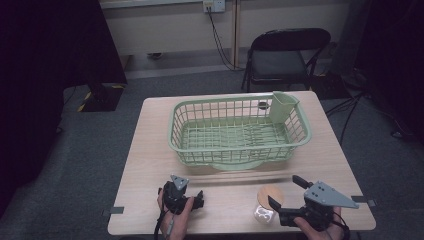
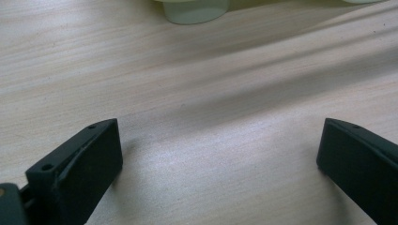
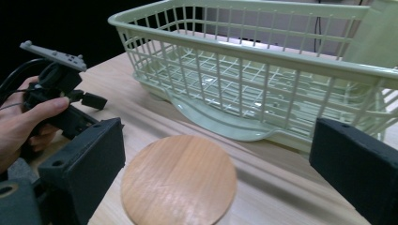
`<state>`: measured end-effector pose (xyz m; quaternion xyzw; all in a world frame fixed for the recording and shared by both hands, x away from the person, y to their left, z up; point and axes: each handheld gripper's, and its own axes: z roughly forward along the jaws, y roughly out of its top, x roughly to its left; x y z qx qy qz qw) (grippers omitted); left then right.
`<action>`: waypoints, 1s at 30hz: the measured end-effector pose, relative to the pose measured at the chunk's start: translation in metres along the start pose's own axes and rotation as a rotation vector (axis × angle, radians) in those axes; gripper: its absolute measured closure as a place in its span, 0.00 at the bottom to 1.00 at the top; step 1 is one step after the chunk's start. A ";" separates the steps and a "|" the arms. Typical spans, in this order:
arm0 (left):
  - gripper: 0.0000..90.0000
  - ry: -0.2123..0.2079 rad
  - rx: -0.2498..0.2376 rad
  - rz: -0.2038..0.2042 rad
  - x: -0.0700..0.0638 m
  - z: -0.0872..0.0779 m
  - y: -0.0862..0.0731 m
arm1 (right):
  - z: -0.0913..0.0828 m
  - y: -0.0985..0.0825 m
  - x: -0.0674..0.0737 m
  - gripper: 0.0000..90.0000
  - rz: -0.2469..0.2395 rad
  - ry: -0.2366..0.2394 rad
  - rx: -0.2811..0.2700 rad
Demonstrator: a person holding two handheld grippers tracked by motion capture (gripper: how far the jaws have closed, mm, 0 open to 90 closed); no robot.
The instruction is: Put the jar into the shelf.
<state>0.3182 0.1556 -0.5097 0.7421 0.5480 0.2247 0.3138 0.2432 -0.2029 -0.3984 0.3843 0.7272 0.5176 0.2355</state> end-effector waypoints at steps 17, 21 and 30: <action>0.00 0.000 0.000 0.000 0.000 0.000 0.000 | 0.013 -0.015 0.014 0.03 -0.015 0.042 0.049; 0.00 0.000 0.000 0.000 0.000 0.000 0.000 | 0.019 -0.020 0.016 0.06 -0.034 0.016 0.070; 0.00 0.001 0.000 0.001 0.000 0.000 0.000 | 0.028 -0.025 0.019 0.13 -0.055 0.018 0.091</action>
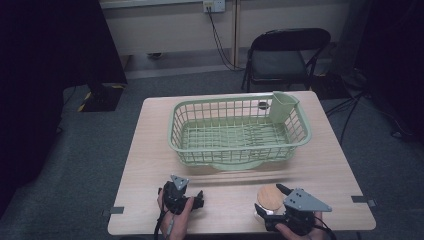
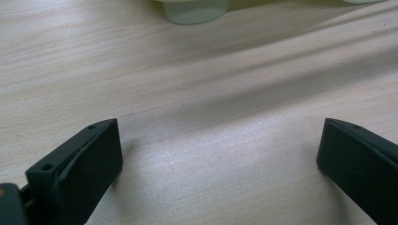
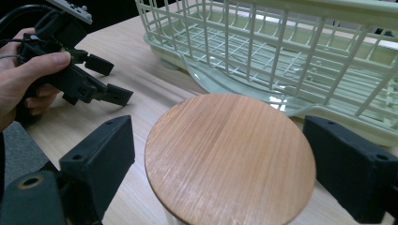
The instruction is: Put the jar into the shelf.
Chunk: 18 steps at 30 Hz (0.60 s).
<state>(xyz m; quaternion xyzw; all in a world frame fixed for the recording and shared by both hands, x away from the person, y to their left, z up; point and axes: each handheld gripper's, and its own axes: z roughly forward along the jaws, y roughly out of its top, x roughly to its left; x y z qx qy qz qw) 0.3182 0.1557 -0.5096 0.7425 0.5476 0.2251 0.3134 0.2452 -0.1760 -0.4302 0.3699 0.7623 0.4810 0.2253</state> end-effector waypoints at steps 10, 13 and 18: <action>0.00 0.000 0.000 0.000 0.000 0.000 0.000 | 0.005 -0.004 -0.003 0.19 -0.004 -0.006 0.021; 0.00 0.000 0.000 0.000 0.000 0.000 0.000 | 0.006 -0.004 -0.004 0.22 -0.006 0.001 0.021; 0.00 0.000 0.000 0.000 0.000 0.000 0.000 | 0.007 -0.004 -0.003 0.25 -0.014 0.003 0.020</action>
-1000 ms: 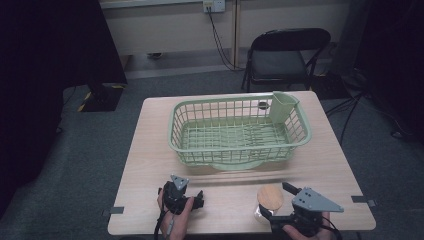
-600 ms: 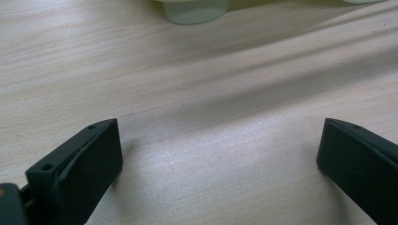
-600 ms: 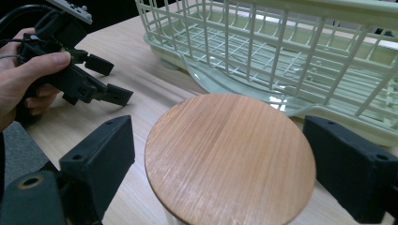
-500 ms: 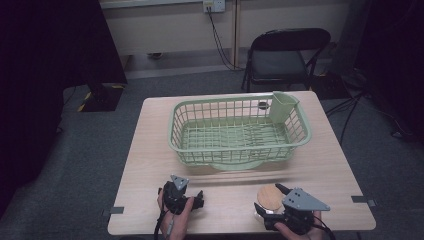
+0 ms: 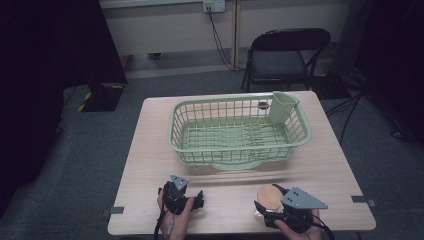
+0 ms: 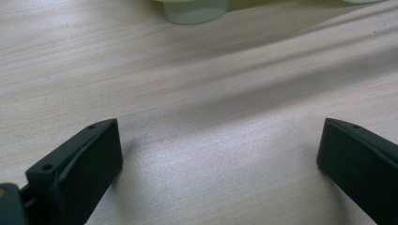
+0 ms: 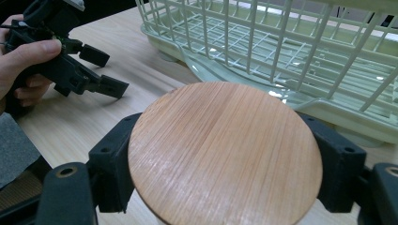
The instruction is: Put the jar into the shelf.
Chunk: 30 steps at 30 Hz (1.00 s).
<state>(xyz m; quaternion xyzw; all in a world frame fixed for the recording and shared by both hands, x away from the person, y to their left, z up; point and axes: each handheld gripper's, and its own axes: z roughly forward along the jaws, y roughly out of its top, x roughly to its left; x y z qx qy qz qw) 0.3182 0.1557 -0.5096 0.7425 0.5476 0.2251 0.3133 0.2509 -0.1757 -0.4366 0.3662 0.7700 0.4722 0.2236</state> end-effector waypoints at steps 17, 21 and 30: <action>0.00 0.000 0.000 0.000 0.000 0.000 0.000 | -0.006 0.005 -0.005 0.26 0.015 0.019 -0.030; 0.00 0.000 0.000 0.000 0.000 0.000 0.000 | -0.008 0.008 -0.006 0.26 0.013 0.018 -0.040; 0.00 0.000 0.000 0.000 0.000 0.000 0.000 | -0.015 0.021 -0.011 0.26 0.004 0.017 -0.085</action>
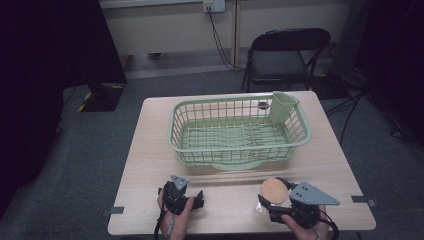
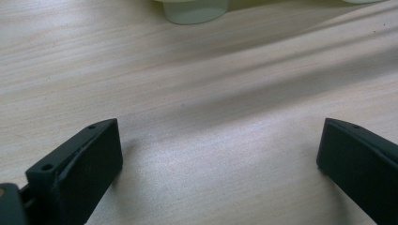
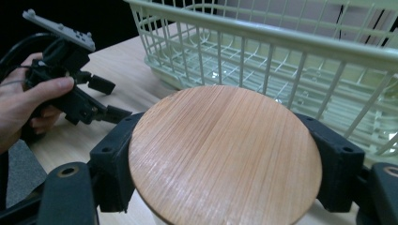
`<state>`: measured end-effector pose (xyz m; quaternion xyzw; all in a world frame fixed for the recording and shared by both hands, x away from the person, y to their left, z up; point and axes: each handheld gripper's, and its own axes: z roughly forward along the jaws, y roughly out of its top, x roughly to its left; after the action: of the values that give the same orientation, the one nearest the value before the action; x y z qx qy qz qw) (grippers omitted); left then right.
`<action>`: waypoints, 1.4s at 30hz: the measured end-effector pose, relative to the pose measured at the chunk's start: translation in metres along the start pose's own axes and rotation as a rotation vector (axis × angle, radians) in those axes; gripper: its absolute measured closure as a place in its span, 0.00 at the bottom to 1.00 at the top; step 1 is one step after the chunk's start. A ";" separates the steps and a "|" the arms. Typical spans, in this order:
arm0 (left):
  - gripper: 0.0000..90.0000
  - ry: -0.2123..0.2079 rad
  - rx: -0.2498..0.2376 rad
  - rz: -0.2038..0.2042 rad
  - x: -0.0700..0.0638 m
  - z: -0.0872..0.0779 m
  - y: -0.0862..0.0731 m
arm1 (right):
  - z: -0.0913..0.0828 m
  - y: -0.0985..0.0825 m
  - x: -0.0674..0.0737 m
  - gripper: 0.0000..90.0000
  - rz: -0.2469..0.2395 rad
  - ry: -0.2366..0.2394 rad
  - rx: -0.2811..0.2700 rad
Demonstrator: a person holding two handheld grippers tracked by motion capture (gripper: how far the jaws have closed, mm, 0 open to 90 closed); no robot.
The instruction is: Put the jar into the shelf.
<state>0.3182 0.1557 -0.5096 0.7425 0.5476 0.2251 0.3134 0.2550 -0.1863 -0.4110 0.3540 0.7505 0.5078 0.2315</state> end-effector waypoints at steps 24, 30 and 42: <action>0.00 0.000 0.000 0.000 0.000 0.000 0.000 | 0.008 0.051 -0.017 0.26 -0.027 0.046 -0.102; 0.00 0.000 0.000 0.000 0.000 0.000 0.000 | 0.013 0.065 -0.025 0.26 -0.035 0.048 -0.108; 0.00 0.000 0.000 0.000 0.000 0.000 0.000 | 0.022 0.104 -0.039 0.26 -0.072 0.071 -0.130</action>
<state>0.3182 0.1557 -0.5096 0.7425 0.5475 0.2251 0.3134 0.3258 -0.1790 -0.3238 0.2929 0.7360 0.5590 0.2452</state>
